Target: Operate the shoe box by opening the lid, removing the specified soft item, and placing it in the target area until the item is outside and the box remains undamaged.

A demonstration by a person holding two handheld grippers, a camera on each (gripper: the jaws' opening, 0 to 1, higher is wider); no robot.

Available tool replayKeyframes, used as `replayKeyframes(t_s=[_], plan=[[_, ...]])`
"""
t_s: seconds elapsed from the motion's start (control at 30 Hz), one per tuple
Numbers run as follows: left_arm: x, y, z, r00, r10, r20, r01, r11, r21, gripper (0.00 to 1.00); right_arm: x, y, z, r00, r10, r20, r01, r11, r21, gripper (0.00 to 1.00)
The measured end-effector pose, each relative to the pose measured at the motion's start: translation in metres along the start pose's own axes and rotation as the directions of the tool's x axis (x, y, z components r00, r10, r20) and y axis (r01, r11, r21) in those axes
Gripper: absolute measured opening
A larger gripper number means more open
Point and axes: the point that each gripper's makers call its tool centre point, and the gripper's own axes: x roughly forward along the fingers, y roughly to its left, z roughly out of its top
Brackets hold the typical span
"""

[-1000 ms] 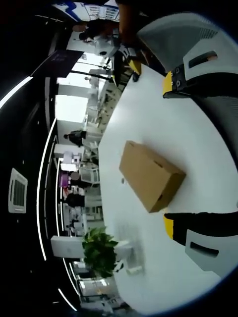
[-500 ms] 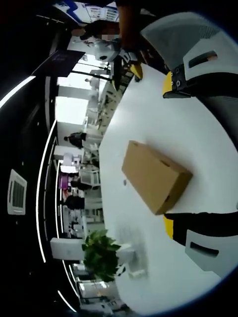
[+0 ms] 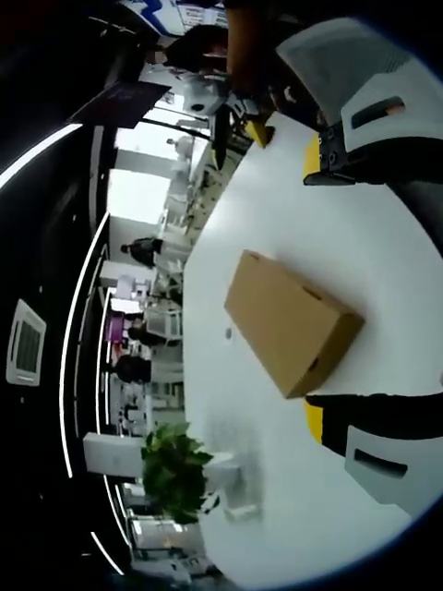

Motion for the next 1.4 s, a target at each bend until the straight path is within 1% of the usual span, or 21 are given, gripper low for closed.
replayKeyframes(t_s=[0.1,0.13,0.17,0.27,0.47,0.57,0.63,0.73,0.83,1.0,1.17,1.3,1.4], plan=[[0.007,0.004,-0.003,1.0,0.005,-0.007,-0.005,1.0,-0.018,0.98,0.008,-0.005,-0.005,1.0,0.019,-0.011,-0.019,1.0,0.0,0.93],[0.008,0.005,-0.004,1.0,0.005,-0.01,-0.006,1.0,-0.016,0.98,0.009,-0.006,-0.005,1.0,0.026,-0.011,-0.026,1.0,-0.001,0.93],[0.012,0.006,-0.008,1.0,0.007,-0.028,-0.007,1.0,-0.003,0.98,0.011,-0.006,-0.005,0.999,0.034,-0.006,-0.034,0.999,-0.004,0.93],[0.019,0.008,-0.013,0.999,0.007,-0.052,-0.006,1.0,0.009,0.98,0.017,-0.01,-0.008,0.999,0.043,-0.006,-0.043,0.999,-0.005,0.92],[0.034,0.011,-0.021,0.997,0.014,-0.077,-0.013,1.0,0.024,0.97,0.029,-0.018,-0.012,0.998,0.061,-0.009,-0.062,0.998,-0.018,0.9],[0.041,0.013,-0.026,0.997,0.001,-0.083,0.001,1.0,0.015,0.97,0.036,-0.023,-0.014,0.998,0.068,-0.009,-0.069,0.997,-0.018,0.89],[0.046,0.016,-0.031,0.996,-0.004,-0.091,0.003,1.0,-0.012,0.96,0.041,-0.025,-0.014,0.997,0.076,-0.004,-0.076,0.997,-0.028,0.87],[0.052,0.019,-0.039,0.995,0.002,-0.102,-0.004,1.0,-0.021,0.96,0.048,-0.027,-0.011,0.995,0.095,0.021,-0.095,0.995,-0.02,0.86],[0.056,0.02,-0.044,0.993,0.005,-0.117,-0.005,1.0,0.0,0.95,0.056,-0.028,-0.011,0.993,0.114,0.025,-0.114,0.993,-0.022,0.85],[0.062,0.022,-0.049,0.991,0.011,-0.132,-0.008,1.0,0.021,0.94,0.065,-0.028,-0.012,0.991,0.132,0.013,-0.132,0.991,-0.024,0.85],[0.066,0.023,-0.05,0.991,0.026,-0.13,-0.026,1.0,0.002,0.94,0.074,-0.027,-0.013,0.989,0.148,0.008,-0.147,0.989,-0.033,0.83],[0.068,0.026,-0.05,0.99,0.042,-0.137,-0.042,0.999,0.003,0.94,0.081,-0.028,-0.016,0.987,0.162,-0.001,-0.162,0.986,-0.033,0.83],[0.069,0.031,-0.048,0.989,0.07,-0.131,-0.076,0.996,-0.044,0.94,0.087,-0.033,-0.018,0.987,0.164,-0.004,-0.164,0.986,-0.031,0.81]])
